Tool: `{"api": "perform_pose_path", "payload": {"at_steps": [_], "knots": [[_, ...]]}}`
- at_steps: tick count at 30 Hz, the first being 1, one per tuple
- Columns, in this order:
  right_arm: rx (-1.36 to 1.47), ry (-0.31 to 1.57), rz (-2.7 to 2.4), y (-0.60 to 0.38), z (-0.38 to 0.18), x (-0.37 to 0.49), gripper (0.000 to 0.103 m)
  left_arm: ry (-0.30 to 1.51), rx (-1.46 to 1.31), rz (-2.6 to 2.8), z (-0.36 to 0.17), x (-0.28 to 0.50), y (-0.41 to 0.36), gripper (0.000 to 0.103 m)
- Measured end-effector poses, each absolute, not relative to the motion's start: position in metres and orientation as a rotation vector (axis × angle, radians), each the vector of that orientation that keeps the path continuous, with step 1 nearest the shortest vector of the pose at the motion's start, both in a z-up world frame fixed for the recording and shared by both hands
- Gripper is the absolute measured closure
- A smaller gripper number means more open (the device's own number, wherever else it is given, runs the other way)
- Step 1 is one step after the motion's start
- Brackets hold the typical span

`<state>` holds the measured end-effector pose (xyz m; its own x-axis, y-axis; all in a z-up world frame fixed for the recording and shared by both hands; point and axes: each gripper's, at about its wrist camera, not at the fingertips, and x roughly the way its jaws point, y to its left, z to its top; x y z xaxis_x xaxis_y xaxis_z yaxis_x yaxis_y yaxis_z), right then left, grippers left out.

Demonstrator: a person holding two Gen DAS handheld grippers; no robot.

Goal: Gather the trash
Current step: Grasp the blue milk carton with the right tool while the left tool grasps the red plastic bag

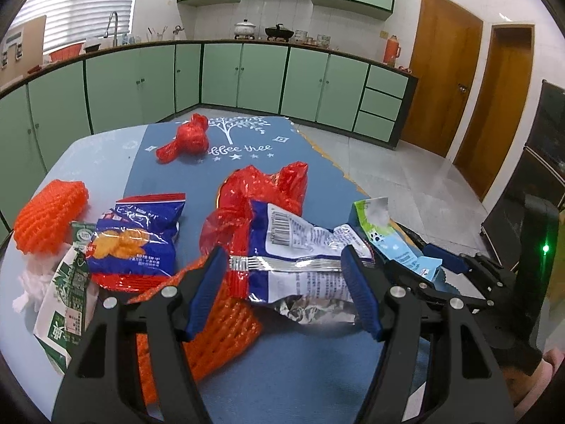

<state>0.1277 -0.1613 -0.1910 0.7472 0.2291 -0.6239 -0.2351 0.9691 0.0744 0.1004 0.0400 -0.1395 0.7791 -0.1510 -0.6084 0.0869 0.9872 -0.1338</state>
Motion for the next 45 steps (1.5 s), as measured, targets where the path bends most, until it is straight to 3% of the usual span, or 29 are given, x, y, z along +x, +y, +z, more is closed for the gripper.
{"api": "perform_pose_path", "payload": {"at_steps": [10, 13, 20, 22, 26, 28, 29, 30, 35, 45], "knots": [[0.02, 0.684, 0.279, -0.166, -0.188, 0.129, 0.054, 0.693, -0.12, -0.14, -0.149, 0.111, 0.04, 0.041], [0.039, 0.681, 0.277, -0.171, -0.184, 0.128, 0.055, 0.699, -0.124, -0.147, -0.151, 0.114, 0.037, 0.053], [0.037, 0.674, 0.278, -0.173, -0.178, 0.125, 0.055, 0.685, -0.112, -0.15, -0.148, 0.113, 0.034, 0.093], [0.037, 0.667, 0.277, -0.173, -0.176, 0.124, 0.055, 0.68, -0.114, -0.149, -0.145, 0.112, 0.037, 0.097], [0.037, 0.656, 0.278, -0.175, -0.169, 0.122, 0.056, 0.684, -0.134, -0.135, -0.14, 0.109, 0.043, 0.095], [0.036, 0.654, 0.276, -0.176, -0.168, 0.121, 0.057, 0.678, -0.126, -0.128, -0.137, 0.103, 0.044, 0.085], [0.036, 0.653, 0.276, -0.176, -0.167, 0.121, 0.057, 0.671, -0.114, -0.128, -0.135, 0.101, 0.043, 0.071], [0.036, 0.654, 0.276, -0.177, -0.167, 0.121, 0.057, 0.662, -0.099, -0.124, -0.134, 0.098, 0.042, 0.065], [0.029, 0.656, 0.274, -0.176, -0.167, 0.121, 0.057, 0.649, -0.079, -0.103, -0.133, 0.101, 0.043, 0.049], [0.018, 0.667, 0.274, -0.174, -0.169, 0.127, 0.057, 0.678, -0.152, -0.069, -0.133, 0.145, 0.065, 0.043]]}}
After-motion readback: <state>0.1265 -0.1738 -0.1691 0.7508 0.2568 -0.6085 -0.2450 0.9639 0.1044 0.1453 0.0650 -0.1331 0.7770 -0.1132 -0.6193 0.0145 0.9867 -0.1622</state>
